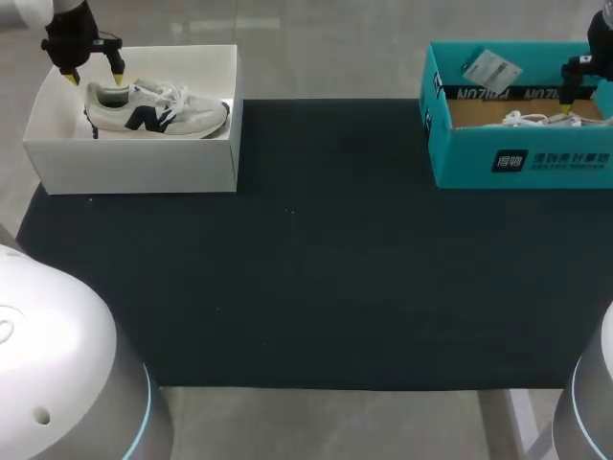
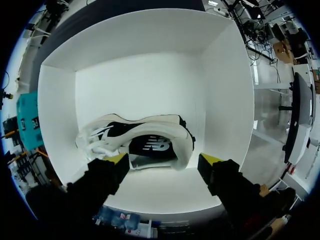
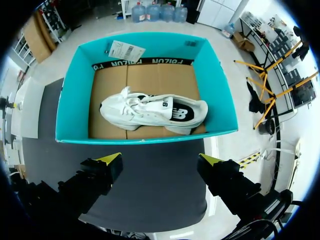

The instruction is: Take the shoe out of the shoebox, open the shoe tongue, remove and reinsert the insole, then place the shoe into the shoebox

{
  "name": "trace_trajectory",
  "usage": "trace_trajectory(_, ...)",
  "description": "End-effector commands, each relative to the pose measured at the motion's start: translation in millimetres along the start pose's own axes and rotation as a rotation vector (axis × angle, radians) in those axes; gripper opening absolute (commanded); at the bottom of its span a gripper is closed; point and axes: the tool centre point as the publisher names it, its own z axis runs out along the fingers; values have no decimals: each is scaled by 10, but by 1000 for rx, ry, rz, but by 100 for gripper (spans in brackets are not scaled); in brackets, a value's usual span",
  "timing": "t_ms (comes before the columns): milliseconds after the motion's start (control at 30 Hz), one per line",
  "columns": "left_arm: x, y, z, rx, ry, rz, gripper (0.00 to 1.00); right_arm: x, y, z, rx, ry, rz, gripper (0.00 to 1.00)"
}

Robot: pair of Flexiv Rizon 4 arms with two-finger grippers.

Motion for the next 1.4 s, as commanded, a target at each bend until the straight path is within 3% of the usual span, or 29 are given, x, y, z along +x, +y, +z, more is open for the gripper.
trace_trajectory(33,79,105,73,26,6,23,44,4,-9,-1,-2,0,1,100)
trace_trajectory(100,110,108,76,34,7,24,43,4,-9,-1,-2,0,1,100)
trace_trajectory(133,129,112,85,37,11,24,38,4,-9,-1,-2,0,1,100)
trace_trajectory(167,147,114,94,42,14,26,27,4,-9,-1,-2,0,1,100)
trace_trajectory(200,164,118,107,45,17,27,25,4,-9,-1,-2,0,1,100)
trace_trajectory(400,245,119,165,70,27,40,35,4,-9,-1,-2,0,1,100)
trace_trajectory(800,359,139,264,109,17,54,39,4,-9,-1,-2,0,1,100)
trace_trajectory(900,365,145,300,111,21,55,38,4,-9,-1,-2,0,1,100)
trace_trajectory(1067,361,158,344,119,26,57,45,4,-9,-1,-2,0,1,100)
trace_trajectory(1400,298,175,395,128,24,71,47,4,-9,-1,-2,0,1,100)
